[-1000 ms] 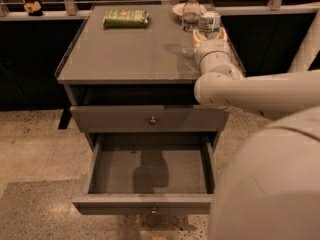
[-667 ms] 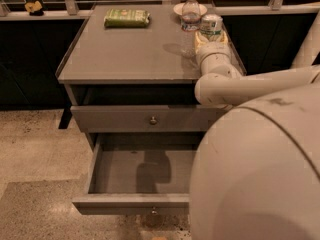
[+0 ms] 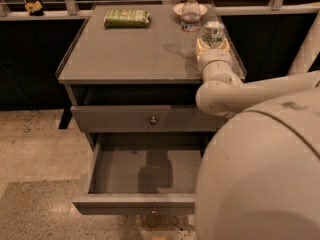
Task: Pick 7up can from middle drawer and place on counter
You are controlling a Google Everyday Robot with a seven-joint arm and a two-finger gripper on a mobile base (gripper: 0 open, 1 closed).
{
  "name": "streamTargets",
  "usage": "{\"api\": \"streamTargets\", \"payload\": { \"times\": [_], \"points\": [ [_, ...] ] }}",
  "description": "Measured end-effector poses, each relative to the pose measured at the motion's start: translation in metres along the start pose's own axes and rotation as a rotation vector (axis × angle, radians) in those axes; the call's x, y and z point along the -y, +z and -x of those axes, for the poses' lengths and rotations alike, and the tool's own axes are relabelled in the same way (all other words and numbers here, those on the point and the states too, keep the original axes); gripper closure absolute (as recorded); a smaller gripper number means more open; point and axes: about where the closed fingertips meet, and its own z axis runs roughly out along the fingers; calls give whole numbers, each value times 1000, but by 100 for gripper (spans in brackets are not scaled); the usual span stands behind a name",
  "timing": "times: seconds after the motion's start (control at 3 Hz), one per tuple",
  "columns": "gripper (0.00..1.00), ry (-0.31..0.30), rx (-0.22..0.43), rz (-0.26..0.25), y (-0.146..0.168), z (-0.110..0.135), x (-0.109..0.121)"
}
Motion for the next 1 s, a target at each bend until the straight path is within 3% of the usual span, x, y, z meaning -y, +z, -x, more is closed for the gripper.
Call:
{"api": "streamTargets", "payload": {
  "times": [0.33,1.0],
  "points": [
    [81,0,0,0,0,0,0],
    [35,0,0,0,0,0,0]
  ]
}}
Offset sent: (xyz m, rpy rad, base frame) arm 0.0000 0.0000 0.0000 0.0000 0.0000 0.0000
